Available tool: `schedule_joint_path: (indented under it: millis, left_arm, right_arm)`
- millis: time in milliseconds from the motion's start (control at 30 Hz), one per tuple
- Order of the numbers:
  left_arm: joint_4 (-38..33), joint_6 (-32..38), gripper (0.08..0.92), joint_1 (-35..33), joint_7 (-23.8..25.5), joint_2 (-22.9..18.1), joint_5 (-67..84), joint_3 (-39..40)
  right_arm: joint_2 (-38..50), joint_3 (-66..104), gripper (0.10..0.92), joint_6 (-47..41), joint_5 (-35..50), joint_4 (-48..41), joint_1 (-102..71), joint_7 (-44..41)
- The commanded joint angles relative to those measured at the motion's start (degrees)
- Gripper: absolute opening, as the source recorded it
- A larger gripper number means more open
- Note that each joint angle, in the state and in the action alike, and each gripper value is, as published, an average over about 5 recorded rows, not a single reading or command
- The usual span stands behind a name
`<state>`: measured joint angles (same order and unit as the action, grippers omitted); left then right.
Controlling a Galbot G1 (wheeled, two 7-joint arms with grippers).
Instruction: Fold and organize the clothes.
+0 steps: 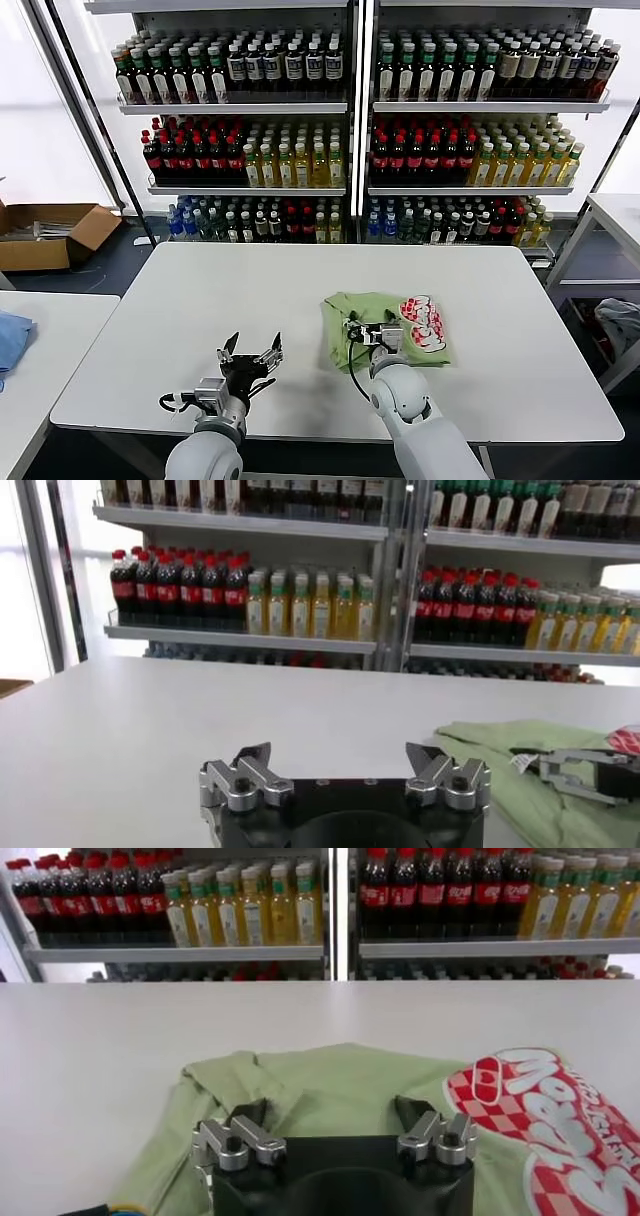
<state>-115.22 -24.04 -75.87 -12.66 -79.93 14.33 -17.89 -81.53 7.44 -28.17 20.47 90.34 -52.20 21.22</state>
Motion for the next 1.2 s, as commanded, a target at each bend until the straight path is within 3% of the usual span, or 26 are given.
schedule_joint_path:
  millis: [33, 333, 600, 833, 1200]
  left_arm:
    - [-2.98, -1.88, 0.823, -0.63, 0.09, 0.57, 0.8, -0.54]
    - [-5.14, -1.59, 0.823, -2.16, 0.24, 0.21, 0.83, -1.54]
    - [-7.24, 2.2, 0.823, -4.85, 0.26, -1.28, 0.55, -2.92]
    - [-6.21, 4.64, 0.823, -4.31, 0.28, -2.11, -0.39, -3.26]
    - [-4.51, 5.36, 0.823, -3.94, 1.2, -1.53, -3.09, -5.15]
  right_arm:
    - [1.21, -0.04, 0.823, -1.09, 2.67, 6.17, 0.3, 2.21]
    - [6.1, 2.98, 0.823, -4.66, 5.78, 21.2, -2.04, 5.86]
    - [10.37, 15.49, 0.823, -4.6, -2.99, 31.55, -17.74, 0.02]
    - [11.45, 25.32, 0.823, -1.53, -2.85, 32.56, -27.95, -1.65]
    - [13.82, 25.76, 0.823, -0.24, -1.03, 33.84, -28.59, -0.15]
